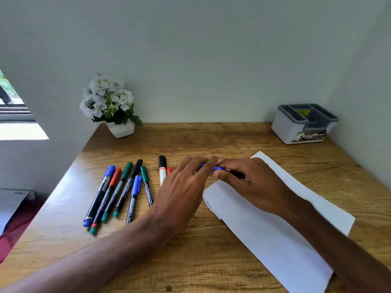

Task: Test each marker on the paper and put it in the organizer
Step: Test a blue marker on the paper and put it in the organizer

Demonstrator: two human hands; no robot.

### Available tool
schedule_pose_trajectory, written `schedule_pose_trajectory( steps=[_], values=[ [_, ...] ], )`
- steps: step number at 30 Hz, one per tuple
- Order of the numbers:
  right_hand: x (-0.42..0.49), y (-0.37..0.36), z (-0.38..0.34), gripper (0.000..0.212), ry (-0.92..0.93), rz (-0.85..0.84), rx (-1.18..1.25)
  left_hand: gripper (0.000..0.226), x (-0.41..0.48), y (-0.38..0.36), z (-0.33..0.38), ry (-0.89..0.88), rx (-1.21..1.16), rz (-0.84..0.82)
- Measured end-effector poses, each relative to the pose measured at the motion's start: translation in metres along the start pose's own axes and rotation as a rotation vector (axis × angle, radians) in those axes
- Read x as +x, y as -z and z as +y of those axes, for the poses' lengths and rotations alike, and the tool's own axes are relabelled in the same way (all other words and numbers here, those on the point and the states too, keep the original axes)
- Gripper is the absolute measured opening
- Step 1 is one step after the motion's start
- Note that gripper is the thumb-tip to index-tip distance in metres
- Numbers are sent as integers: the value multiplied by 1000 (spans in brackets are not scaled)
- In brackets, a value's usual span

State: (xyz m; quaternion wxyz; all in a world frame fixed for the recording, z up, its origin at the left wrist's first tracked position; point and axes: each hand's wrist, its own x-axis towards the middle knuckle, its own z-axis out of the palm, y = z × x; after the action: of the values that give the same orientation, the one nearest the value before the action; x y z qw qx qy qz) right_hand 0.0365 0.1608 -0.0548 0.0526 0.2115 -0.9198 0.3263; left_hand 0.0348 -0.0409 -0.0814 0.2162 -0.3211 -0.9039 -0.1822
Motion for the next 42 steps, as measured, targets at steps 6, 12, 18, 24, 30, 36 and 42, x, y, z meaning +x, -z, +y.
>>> schedule_pose_trajectory(
  steps=[6, 12, 18, 24, 30, 36, 42],
  values=[
    [1, 24, 12, 20, -212, 62, 281, 26, 5, 13, -8, 118, -85, 86],
    [4, 37, 14, 41, -353, 126, 1054, 17, 2, 12, -9, 241, -321, 30],
    [5, 9, 22, 28, -377, 35, 1042, 19, 1, 13, 0, 212, -316, -78],
    [9, -6, 20, 26, -379, 131, 887, 31, 4, 12, -1, 319, -472, -200],
    [6, -6, 13, 24, -389, 87, 858, 36, 4, 16, 0, 297, -503, -244],
    [-31, 0, -2, 22, -369, 179, 829, 37, 3, 17, 0, 314, -663, -376],
    [-65, -9, 2, 15, -426, 224, 881, 50, 2, 14, 3, 297, -821, -505]
  ],
)
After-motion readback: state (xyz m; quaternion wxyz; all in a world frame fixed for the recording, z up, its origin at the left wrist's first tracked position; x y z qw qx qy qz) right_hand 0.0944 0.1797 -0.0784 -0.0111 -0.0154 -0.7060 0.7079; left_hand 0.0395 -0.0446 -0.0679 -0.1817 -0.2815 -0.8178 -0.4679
